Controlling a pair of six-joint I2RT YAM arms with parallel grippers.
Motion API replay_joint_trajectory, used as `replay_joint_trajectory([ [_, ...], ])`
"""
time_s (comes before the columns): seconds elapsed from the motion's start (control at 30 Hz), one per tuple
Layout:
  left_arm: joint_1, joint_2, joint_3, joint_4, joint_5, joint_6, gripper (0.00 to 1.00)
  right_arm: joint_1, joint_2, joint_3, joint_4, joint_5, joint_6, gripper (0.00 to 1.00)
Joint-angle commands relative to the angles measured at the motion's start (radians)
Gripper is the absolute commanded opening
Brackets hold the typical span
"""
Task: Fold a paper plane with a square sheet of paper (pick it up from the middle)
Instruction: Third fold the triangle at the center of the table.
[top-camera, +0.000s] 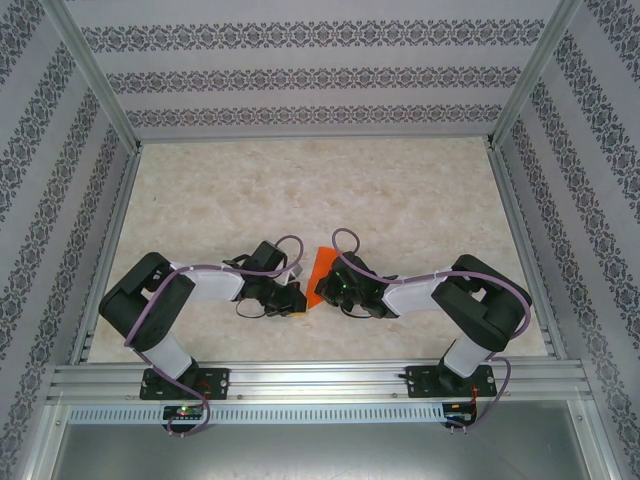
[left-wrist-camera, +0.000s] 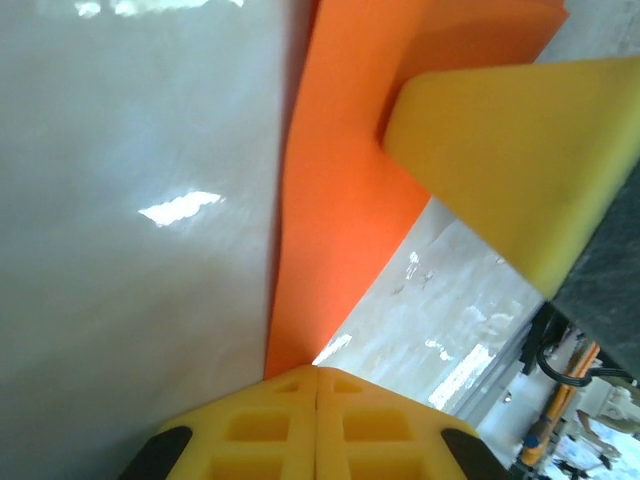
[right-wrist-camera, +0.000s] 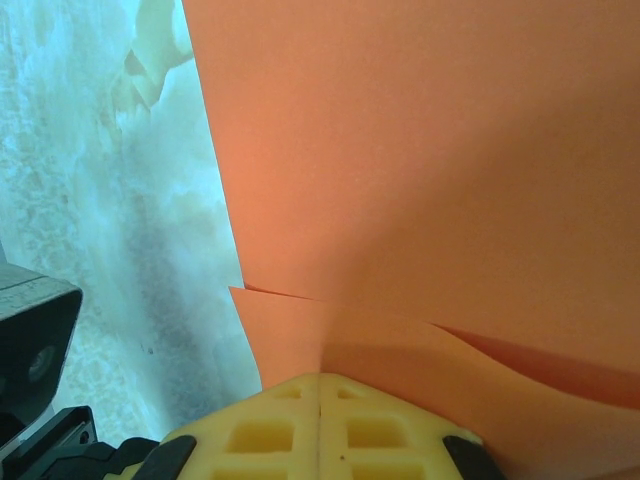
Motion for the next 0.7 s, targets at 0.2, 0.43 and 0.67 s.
replay_joint_trajectory([
  [0.2,0.092,-0.128,-0.005,-0.214,0.102,0.028,0.15,-0.010,0.033,-0.008,-0.111,0.056,-0.019,0.05],
  [0.43,0.087,-0.115,0.083,-0.116,0.123,-0.032,0.20,-0.010,0.030,-0.006,-0.104,0.062,-0.010,0.06],
  [0.67,0.038,0.033,0.122,-0.031,0.126,-0.068,0.19,-0.009,0.032,-0.009,-0.078,0.062,0.004,0.06],
])
